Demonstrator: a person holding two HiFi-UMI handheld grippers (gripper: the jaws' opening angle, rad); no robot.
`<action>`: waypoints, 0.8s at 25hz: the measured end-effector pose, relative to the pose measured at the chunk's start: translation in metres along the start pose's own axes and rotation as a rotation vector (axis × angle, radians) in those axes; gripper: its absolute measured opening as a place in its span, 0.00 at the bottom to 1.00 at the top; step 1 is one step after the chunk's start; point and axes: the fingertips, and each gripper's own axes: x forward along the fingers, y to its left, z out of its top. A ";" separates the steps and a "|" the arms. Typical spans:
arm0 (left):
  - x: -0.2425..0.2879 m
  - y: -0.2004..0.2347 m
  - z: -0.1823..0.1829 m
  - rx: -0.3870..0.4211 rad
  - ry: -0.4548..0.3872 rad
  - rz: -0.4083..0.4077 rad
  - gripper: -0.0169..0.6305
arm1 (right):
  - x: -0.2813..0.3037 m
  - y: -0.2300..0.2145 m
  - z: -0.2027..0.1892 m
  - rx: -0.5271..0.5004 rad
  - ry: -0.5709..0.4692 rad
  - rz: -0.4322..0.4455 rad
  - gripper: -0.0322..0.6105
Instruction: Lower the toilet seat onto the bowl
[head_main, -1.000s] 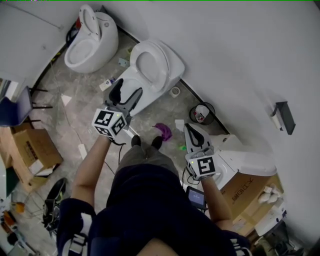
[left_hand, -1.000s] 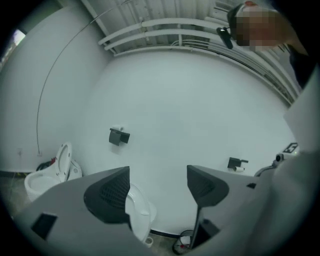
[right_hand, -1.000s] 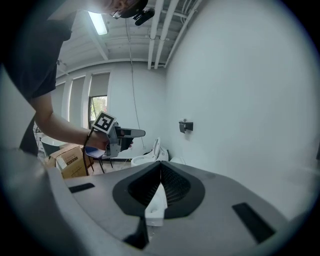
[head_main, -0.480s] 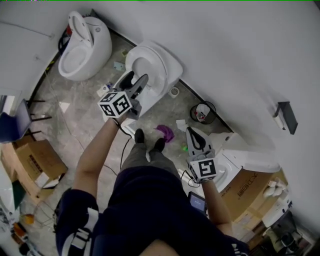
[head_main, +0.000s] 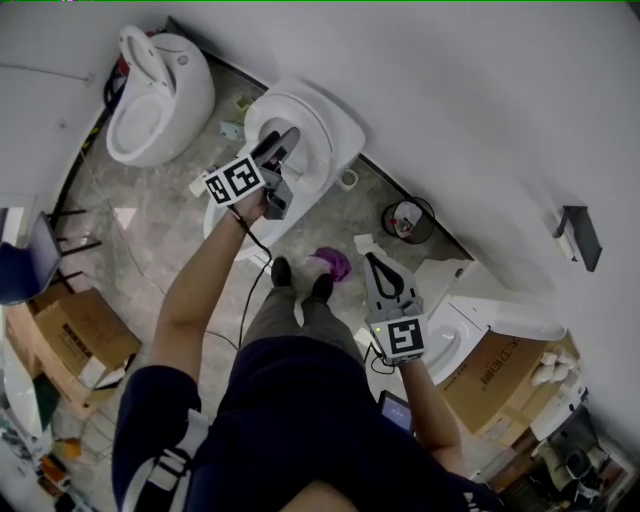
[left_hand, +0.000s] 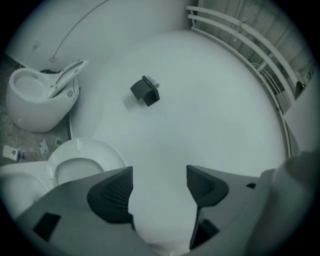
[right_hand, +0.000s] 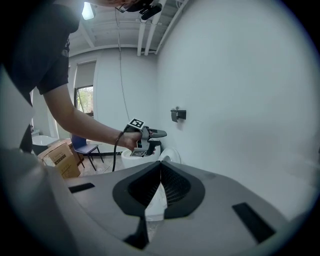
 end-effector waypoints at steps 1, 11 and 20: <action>0.006 0.004 0.000 -0.028 0.006 -0.007 0.56 | 0.003 0.000 0.000 0.003 0.003 0.000 0.08; 0.053 0.038 0.000 -0.230 0.033 -0.014 0.56 | 0.014 -0.009 -0.016 0.021 0.042 -0.005 0.08; 0.077 0.061 -0.005 -0.348 0.045 0.004 0.55 | 0.013 -0.013 -0.030 0.039 0.071 -0.009 0.08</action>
